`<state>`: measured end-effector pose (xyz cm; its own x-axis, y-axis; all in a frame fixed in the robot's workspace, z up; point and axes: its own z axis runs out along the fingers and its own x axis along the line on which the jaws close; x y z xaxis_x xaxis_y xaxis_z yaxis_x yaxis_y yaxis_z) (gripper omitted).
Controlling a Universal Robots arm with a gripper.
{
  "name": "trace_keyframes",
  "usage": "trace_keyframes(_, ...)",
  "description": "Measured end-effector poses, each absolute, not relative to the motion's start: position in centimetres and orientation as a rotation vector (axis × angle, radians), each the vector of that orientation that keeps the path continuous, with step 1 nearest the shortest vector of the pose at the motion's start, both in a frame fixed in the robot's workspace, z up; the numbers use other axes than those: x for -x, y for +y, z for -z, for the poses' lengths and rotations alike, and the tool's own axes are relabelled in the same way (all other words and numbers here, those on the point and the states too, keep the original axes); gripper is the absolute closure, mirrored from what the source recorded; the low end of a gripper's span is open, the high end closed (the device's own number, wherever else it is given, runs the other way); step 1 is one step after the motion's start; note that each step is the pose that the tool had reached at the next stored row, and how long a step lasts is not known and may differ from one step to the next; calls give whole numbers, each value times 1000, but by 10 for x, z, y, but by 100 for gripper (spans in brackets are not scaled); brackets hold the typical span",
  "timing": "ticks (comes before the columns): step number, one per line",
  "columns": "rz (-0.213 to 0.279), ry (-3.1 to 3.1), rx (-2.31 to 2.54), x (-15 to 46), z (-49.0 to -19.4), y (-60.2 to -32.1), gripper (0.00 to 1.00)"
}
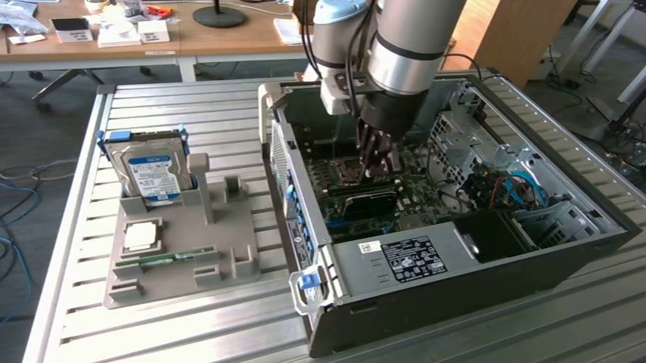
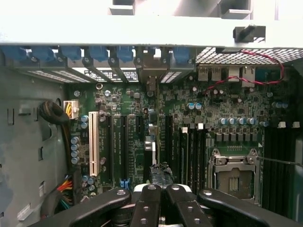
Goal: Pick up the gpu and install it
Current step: 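Press down on the gpu until it lock into place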
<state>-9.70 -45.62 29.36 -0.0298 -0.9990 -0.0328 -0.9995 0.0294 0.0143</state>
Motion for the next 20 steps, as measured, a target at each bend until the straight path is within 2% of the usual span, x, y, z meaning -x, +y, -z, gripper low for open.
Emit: trace_keyframes(20, -52, 2243, 2180, 95, -282, -454, 89)
